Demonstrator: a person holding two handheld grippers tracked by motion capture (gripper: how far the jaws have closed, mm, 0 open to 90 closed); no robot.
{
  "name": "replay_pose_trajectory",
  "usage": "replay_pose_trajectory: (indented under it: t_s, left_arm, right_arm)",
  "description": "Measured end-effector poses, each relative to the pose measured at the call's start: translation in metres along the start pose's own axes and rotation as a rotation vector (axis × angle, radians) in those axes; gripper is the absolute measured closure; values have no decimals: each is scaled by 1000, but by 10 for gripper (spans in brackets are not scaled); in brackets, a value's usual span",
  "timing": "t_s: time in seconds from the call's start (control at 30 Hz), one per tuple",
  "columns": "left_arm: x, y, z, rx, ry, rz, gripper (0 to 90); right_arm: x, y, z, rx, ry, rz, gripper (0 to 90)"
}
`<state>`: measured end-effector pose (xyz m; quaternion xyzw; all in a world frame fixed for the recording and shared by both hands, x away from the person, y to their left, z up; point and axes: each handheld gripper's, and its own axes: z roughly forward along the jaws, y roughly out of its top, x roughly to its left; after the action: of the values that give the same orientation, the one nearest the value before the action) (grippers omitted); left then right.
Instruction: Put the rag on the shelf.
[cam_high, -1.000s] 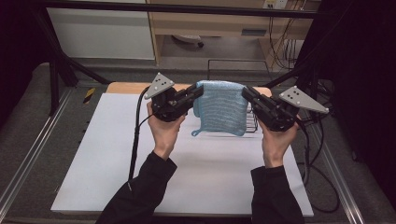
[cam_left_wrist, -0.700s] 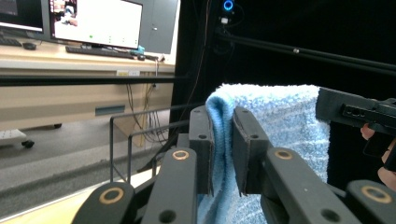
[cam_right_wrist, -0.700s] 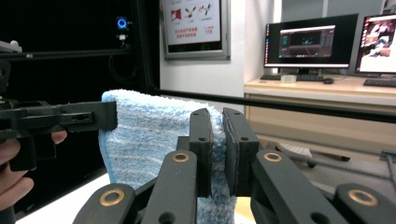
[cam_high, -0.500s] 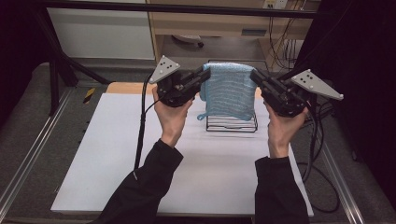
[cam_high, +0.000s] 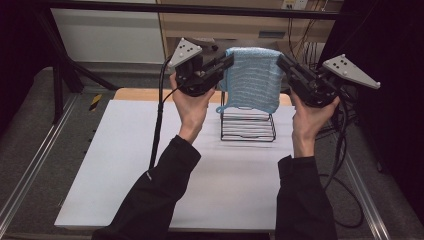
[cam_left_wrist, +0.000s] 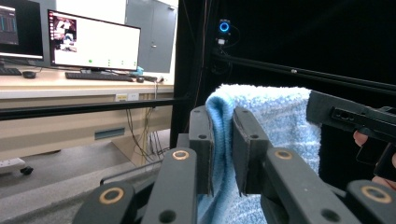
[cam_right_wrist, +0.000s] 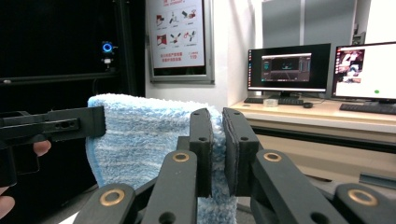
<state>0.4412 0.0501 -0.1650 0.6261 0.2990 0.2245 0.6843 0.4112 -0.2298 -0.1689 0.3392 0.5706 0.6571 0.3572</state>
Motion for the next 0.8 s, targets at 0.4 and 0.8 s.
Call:
replay_pose_trajectory:
  t_s: [0.4, 0.8]
  left_arm:
    - [2, 26, 18, -14, 9, 17, 789]
    - [20, 41, 36, -17, 30, 19, 789]
  right_arm:
    - [-14, 18, 15, -31, -13, 1, 835]
    - [-27, 25, 44, -46, -19, 1, 834]
